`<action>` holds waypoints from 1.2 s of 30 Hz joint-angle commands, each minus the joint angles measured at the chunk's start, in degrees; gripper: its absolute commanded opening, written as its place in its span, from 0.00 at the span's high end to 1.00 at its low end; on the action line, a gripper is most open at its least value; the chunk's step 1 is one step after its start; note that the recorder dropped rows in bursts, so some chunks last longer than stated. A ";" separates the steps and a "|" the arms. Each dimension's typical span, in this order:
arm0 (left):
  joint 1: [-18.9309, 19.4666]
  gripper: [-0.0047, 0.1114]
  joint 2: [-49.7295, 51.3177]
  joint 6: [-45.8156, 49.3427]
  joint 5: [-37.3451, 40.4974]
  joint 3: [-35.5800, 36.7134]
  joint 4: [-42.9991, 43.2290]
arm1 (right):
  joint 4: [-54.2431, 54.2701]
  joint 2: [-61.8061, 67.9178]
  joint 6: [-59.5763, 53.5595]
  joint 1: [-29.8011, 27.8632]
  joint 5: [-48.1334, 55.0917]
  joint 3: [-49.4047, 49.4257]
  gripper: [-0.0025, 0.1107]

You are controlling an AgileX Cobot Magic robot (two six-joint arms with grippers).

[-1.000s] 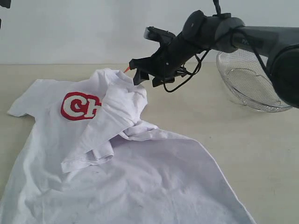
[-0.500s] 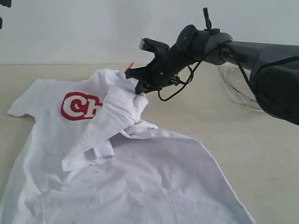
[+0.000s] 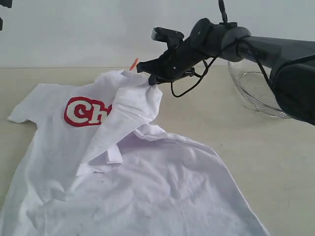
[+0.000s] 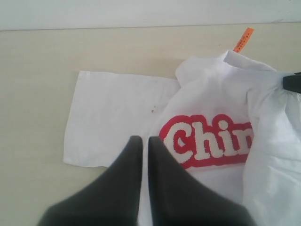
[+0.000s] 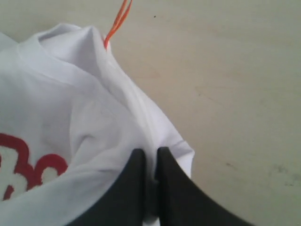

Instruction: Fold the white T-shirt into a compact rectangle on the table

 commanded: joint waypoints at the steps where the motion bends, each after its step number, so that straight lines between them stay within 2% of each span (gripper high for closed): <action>1: 0.15 0.92 -0.57 0.53 0.06 0.33 -0.35 | -0.55 -0.75 -0.14 -1.39 -3.07 -1.37 0.97; 19: 0.15 0.92 -0.57 1.05 0.67 0.33 -0.72 | -1.66 1.00 -2.92 -1.66 -11.98 -4.37 0.95; 22: 0.15 0.92 -0.57 1.05 1.39 0.33 -0.72 | -1.93 1.55 -2.92 -1.66 -12.10 -4.37 0.75; 24: 0.15 0.92 -0.57 1.05 1.61 0.33 -0.72 | -1.93 1.86 -2.57 -1.88 -12.36 -4.37 0.49; 25: 0.15 0.92 -0.57 1.05 1.61 0.33 -0.72 | -1.93 1.97 -1.77 -2.15 -12.63 -4.37 0.41; 26: 0.15 0.92 -0.57 1.05 1.73 0.33 -0.72 | -2.09 1.97 -0.01 -2.50 -12.65 -4.37 0.38; 30: 0.15 0.92 -0.57 1.05 1.73 0.33 -0.72 | -2.03 1.69 3.89 -4.98 -8.59 -4.45 0.47; 36: 0.15 0.92 -0.57 1.17 1.72 0.33 -1.17 | 0.06 -1.93 2.08 -7.82 8.73 -4.93 0.48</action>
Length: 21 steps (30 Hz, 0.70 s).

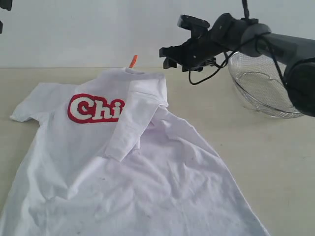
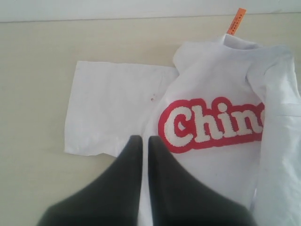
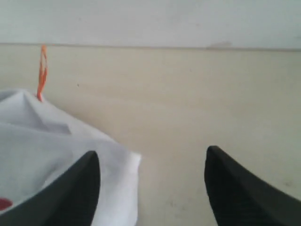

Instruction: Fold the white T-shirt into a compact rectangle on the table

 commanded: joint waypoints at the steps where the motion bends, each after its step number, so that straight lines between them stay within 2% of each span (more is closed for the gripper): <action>1: 0.15 0.92 -0.54 0.86 0.06 0.33 -0.88 | 1.38 -4.39 -1.52 -1.64 13.87 -0.67 0.48; 12: 0.15 0.92 -0.54 2.09 -0.05 0.33 -2.56 | 9.07 -10.69 -3.10 -1.46 34.10 -0.55 0.49; 16: 0.15 0.92 -0.54 2.09 -0.32 0.33 -3.03 | 12.95 -11.60 -2.15 -1.08 34.10 -0.55 0.58; 21: 0.15 0.92 -0.54 2.09 -0.21 0.33 -3.89 | 13.19 -16.73 -3.59 -0.80 34.10 10.29 0.52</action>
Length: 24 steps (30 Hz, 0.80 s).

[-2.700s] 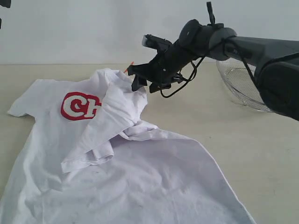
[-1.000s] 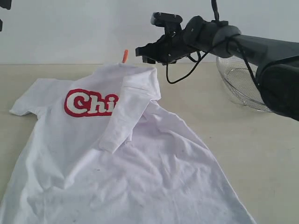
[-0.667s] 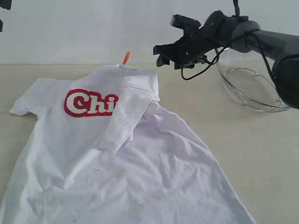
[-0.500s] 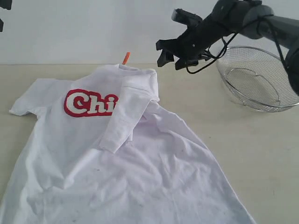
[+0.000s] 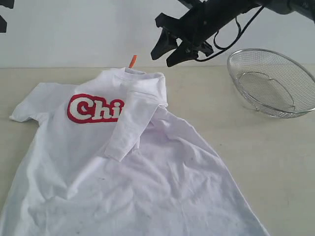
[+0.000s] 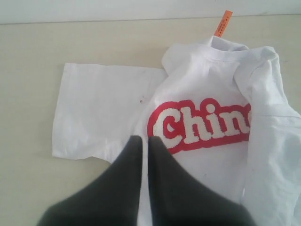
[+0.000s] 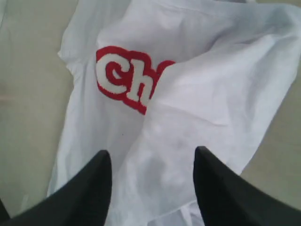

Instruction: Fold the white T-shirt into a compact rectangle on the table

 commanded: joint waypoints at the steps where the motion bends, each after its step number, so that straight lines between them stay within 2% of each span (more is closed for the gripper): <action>1: 0.15 0.92 -0.54 0.24 -0.10 0.33 -1.13 | 1.15 -5.14 -2.76 0.08 0.65 11.01 0.53; 5: 0.15 0.92 -0.54 0.69 0.05 0.33 -1.13 | 13.47 -15.50 -11.86 0.86 -3.05 33.68 0.53; 7: 0.15 0.92 -0.54 1.08 0.05 0.33 -2.50 | 13.88 -19.80 -13.64 3.78 -6.62 42.66 0.53; 10: 0.15 0.92 -0.54 2.17 0.39 0.33 -4.56 | 14.90 -21.44 -16.42 8.91 -12.36 51.44 0.53; 12: 0.15 0.92 -0.54 2.81 1.36 0.33 -4.62 | 22.20 -20.15 -20.51 10.53 -16.14 56.28 0.53; 14: 0.15 0.92 -0.54 3.50 1.60 0.33 -4.76 | 27.63 -18.67 -24.43 10.79 -15.58 57.66 0.53; 24: 0.15 0.92 -0.54 3.50 1.48 0.33 -4.76 | 38.97 -12.88 -29.64 13.84 -15.01 57.79 0.53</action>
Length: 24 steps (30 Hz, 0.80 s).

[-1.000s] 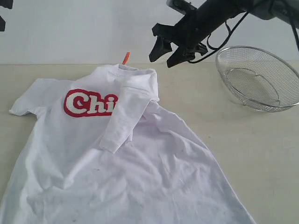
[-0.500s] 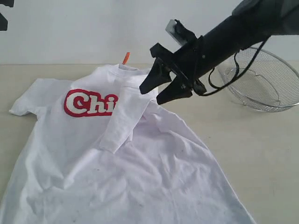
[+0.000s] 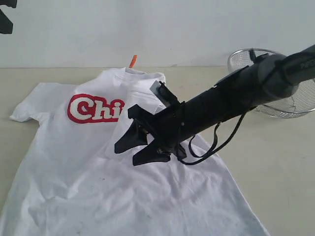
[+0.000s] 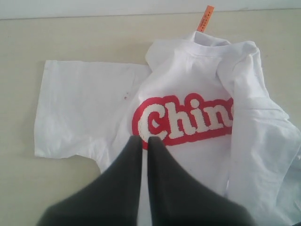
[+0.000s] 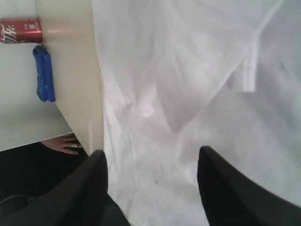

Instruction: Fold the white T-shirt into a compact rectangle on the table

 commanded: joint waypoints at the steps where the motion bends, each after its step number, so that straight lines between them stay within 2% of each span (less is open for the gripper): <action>1: 0.15 0.92 -0.54 0.38 0.10 0.33 -0.65 | 3.34 0.73 -2.53 2.29 -0.74 0.12 0.53; 14: 0.15 0.92 -0.54 0.38 0.20 0.33 -0.65 | 6.81 1.55 -6.35 3.38 -8.50 0.12 0.53; 18: 0.15 0.92 -0.54 0.38 0.20 0.33 -0.65 | 6.60 1.55 -5.73 3.38 -6.68 0.12 0.53; 24: 0.15 0.92 -0.54 0.38 0.32 0.33 -0.65 | -1.39 1.55 -0.71 3.38 -4.40 0.12 0.53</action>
